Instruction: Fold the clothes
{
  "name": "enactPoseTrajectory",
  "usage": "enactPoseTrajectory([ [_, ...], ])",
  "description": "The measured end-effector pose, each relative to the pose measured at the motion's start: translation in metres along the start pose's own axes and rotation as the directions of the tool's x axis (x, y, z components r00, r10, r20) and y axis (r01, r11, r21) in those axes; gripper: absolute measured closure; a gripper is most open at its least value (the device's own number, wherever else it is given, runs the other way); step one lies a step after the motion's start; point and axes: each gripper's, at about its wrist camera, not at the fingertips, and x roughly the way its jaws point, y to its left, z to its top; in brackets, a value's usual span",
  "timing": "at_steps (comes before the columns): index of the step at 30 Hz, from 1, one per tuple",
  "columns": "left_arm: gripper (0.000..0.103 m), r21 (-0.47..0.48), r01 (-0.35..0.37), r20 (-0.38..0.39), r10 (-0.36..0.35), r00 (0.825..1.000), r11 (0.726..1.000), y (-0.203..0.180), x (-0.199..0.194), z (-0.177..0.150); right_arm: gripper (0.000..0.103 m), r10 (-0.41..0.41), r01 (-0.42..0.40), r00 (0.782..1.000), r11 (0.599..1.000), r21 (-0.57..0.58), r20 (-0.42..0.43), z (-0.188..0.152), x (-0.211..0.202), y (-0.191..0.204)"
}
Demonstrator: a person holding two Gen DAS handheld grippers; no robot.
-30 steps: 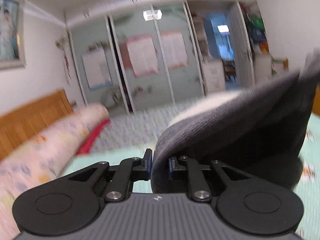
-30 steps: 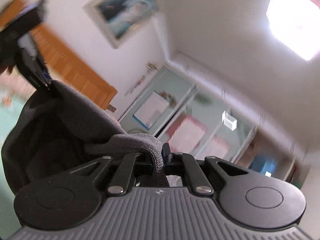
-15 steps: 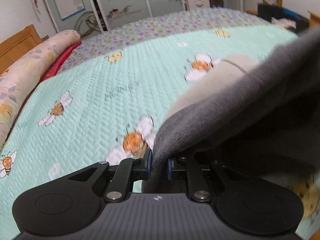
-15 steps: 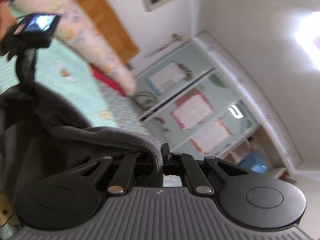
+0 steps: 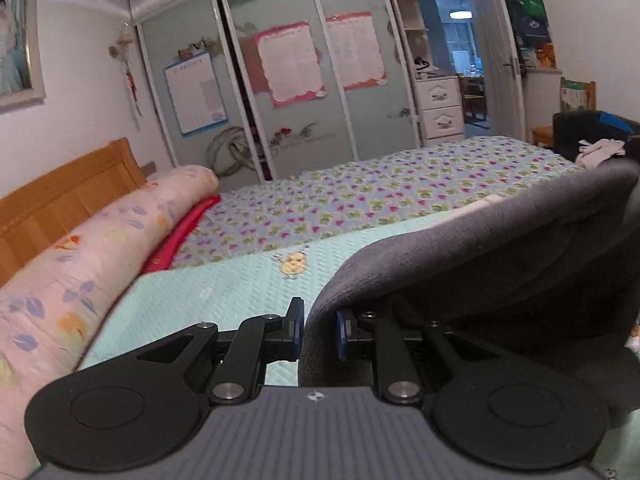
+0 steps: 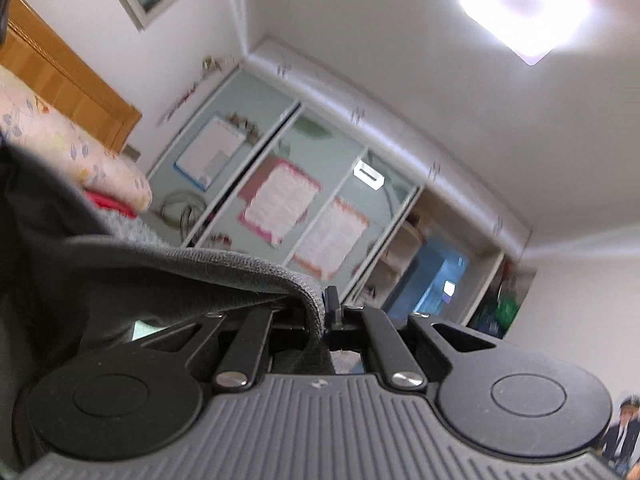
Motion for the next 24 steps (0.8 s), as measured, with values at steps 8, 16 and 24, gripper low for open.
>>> enactPoseTrajectory([
  [8, 0.090, 0.104, 0.057, -0.247, -0.030, 0.969, 0.993, -0.047, 0.050, -0.080, 0.098, 0.180, -0.091, 0.887, 0.971, 0.222, -0.425, -0.131, 0.043, 0.036],
  [16, 0.088, 0.056, 0.027, -0.331, -0.007, 0.943, 0.998, -0.065, 0.054, -0.123, 0.074, 0.373, -0.070, 0.661, 0.894, 0.442, -0.650, -0.216, 0.060, 0.065],
  [24, 0.086, 0.021, 0.022, -0.296, -0.015, 0.955, 1.000, -0.085, 0.016, -0.126, 0.048, 0.502, 0.022, 0.617, 0.759, 0.651, -0.606, -0.215, 0.020, 0.047],
])
